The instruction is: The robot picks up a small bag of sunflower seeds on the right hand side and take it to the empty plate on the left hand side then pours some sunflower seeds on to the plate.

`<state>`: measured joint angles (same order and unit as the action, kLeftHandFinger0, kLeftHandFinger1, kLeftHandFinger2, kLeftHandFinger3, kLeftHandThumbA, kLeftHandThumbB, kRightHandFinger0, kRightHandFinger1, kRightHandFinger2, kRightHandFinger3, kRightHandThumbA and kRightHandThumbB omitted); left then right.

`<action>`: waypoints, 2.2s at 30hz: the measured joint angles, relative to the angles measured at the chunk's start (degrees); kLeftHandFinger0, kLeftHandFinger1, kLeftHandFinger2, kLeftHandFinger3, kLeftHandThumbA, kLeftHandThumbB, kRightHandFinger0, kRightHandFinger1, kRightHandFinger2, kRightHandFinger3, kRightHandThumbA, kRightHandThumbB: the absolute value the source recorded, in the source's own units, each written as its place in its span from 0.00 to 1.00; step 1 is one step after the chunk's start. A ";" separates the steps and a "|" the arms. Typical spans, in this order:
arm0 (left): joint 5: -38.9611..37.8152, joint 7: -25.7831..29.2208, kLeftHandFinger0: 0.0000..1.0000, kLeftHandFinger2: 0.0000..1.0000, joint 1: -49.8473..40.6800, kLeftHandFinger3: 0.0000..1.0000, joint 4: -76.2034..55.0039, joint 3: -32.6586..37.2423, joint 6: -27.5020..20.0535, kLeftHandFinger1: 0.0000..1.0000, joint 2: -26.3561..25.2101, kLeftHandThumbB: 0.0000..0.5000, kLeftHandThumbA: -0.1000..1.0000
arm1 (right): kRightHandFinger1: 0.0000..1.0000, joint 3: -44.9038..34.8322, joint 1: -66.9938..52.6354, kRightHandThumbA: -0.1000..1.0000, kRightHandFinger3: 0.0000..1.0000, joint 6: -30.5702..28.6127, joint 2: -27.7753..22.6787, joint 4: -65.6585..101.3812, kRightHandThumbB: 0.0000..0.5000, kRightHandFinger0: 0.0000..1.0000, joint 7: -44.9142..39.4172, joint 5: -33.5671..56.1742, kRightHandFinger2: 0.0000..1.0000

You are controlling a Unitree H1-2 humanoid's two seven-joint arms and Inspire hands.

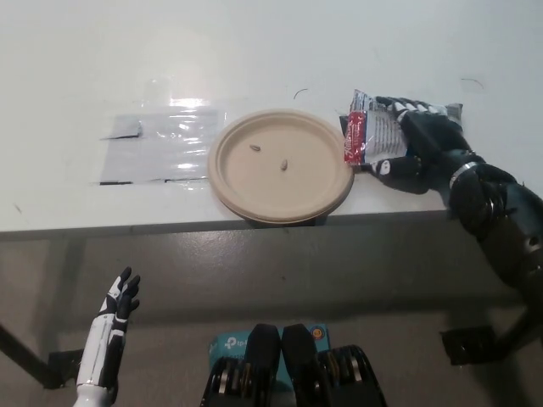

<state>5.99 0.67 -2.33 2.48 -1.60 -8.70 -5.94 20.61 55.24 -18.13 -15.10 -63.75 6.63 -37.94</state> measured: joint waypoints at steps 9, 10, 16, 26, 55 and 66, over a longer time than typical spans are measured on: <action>0.00 0.00 1.00 1.00 -0.01 1.00 0.10 -0.01 0.01 1.00 0.00 0.14 1.00 | 1.00 -0.60 -6.89 0.76 1.00 3.00 -2.11 20.38 1.00 1.00 -9.99 3.79 1.00; 0.00 0.00 1.00 1.00 0.00 1.00 0.10 -0.01 0.01 1.00 0.00 0.15 1.00 | 1.00 -0.65 -7.27 0.76 1.00 3.32 -2.45 21.81 1.00 1.00 -10.75 4.17 1.00; 0.00 0.01 1.00 1.00 0.12 1.00 0.11 -0.19 0.01 1.00 0.00 0.17 1.00 | 1.00 -1.40 -8.87 0.81 1.00 6.93 -5.78 34.53 1.00 1.00 -18.28 8.14 1.00; -0.01 0.00 1.00 1.00 2.23 1.00 0.30 -0.68 0.02 1.00 0.00 0.18 1.00 | 1.00 -9.58 -13.96 1.00 1.00 9.61 -7.81 56.82 0.79 1.00 -22.39 14.67 1.00; -4.89 -5.08 1.00 1.00 8.47 1.00 4.11 0.85 -2.38 1.00 -1.10 0.40 1.00 | 1.00 -18.04 -44.94 1.00 1.00 -4.14 13.07 56.89 0.41 1.00 -3.57 16.57 1.00; -5.80 -6.64 1.00 1.00 4.36 1.00 4.09 1.94 -3.68 1.00 -1.09 0.53 1.00 | 1.00 -16.60 -47.20 1.00 1.00 -5.39 12.24 52.79 0.30 1.00 -1.57 16.54 1.00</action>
<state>0.18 -5.98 2.03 6.57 0.34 -12.37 -7.02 4.01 8.04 -23.53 -2.86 -10.95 5.06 -21.40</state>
